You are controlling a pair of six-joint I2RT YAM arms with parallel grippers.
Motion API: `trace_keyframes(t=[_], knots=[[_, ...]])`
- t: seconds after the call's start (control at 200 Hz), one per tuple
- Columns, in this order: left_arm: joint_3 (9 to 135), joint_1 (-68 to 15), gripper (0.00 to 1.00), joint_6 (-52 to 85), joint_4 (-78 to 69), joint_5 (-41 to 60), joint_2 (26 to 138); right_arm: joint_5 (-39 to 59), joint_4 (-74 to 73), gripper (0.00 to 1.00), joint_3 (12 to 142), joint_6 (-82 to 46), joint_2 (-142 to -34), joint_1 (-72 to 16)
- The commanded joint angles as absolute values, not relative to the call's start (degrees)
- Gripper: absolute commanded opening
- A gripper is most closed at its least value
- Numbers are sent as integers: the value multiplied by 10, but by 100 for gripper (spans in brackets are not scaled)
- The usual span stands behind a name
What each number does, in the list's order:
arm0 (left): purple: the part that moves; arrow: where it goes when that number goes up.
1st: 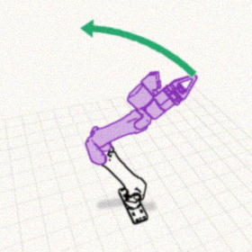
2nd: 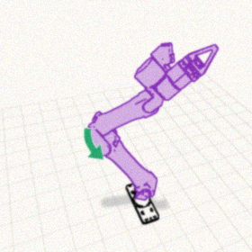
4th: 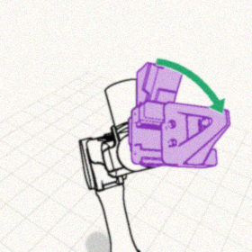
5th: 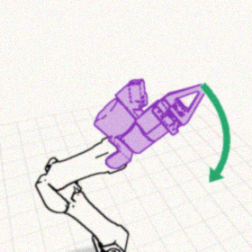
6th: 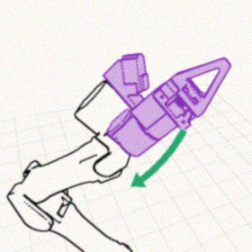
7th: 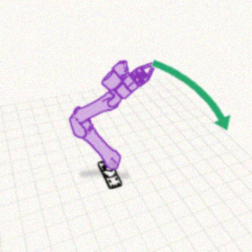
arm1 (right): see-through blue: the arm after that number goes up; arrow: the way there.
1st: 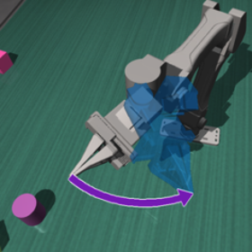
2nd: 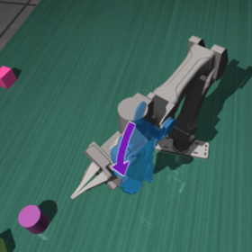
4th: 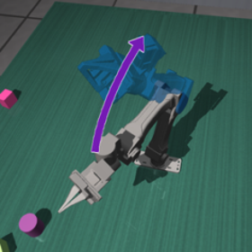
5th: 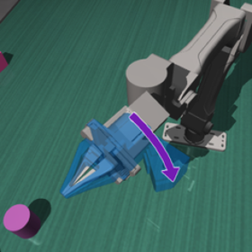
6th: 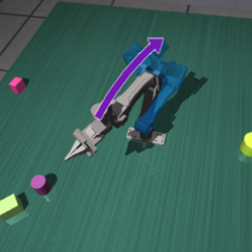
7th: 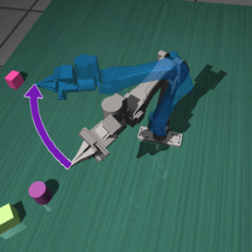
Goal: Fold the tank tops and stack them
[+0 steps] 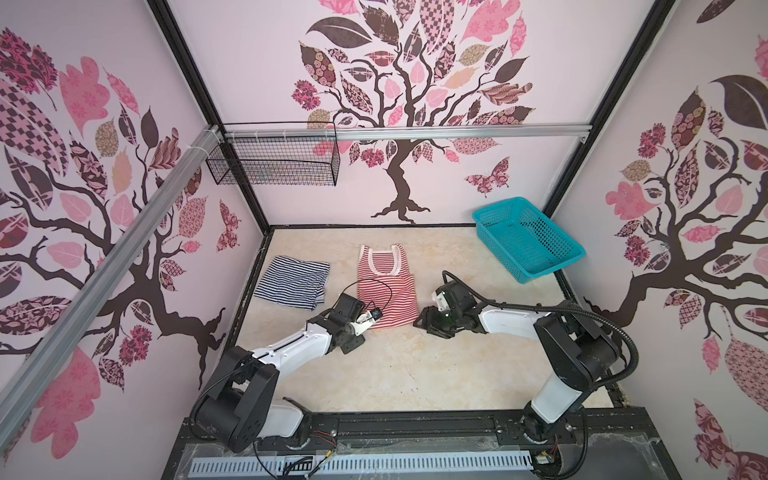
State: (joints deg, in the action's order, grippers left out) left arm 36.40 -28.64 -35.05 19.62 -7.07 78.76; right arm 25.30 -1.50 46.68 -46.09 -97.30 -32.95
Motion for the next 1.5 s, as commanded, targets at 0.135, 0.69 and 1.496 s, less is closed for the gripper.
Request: trace_keyframes(t=[0.135, 0.69, 1.496], knots=[[349, -287, 52, -382, 122, -66, 759, 262, -68, 63, 463, -509, -984, -332], [361, -288, 52, -413, 152, -28, 759, 261, -79, 39, 477, -533, -1036, -332], [329, -310, 61, -435, 138, -23, 762, 247, -126, 3, 439, -543, -1007, -332]])
